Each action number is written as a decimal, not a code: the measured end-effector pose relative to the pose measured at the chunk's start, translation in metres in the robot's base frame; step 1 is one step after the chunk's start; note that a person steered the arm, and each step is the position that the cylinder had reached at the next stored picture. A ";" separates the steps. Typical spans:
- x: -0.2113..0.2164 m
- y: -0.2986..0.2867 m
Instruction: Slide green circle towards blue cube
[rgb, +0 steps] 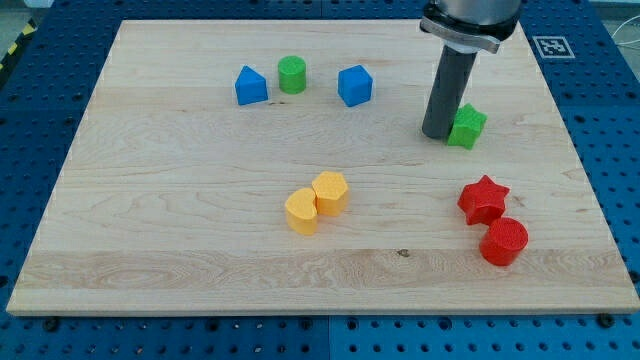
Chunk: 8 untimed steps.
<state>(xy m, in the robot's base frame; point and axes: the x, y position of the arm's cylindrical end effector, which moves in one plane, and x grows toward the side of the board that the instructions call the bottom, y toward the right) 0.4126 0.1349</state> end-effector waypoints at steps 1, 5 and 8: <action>0.010 -0.055; -0.022 -0.417; -0.182 -0.386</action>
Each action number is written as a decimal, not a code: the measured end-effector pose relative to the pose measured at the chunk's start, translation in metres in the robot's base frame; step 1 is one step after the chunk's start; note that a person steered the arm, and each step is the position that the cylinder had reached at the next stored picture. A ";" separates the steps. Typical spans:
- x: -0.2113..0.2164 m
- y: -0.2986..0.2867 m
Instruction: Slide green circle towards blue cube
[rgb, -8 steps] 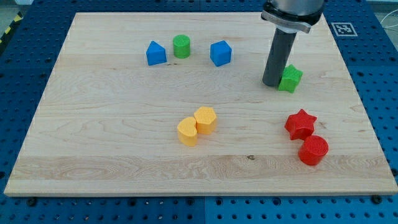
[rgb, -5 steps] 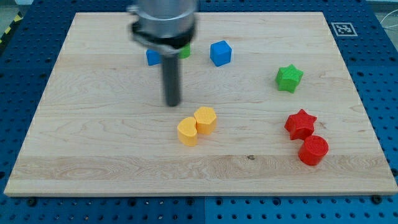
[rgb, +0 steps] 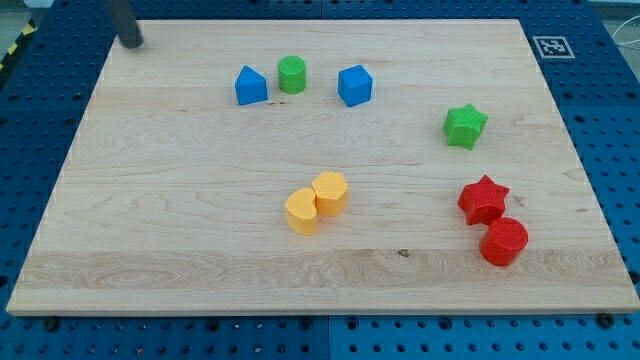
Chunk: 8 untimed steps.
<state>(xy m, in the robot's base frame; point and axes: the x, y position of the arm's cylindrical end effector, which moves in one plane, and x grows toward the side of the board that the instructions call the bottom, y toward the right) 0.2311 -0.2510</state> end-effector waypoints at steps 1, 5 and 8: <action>-0.002 0.056; 0.071 0.175; 0.107 0.247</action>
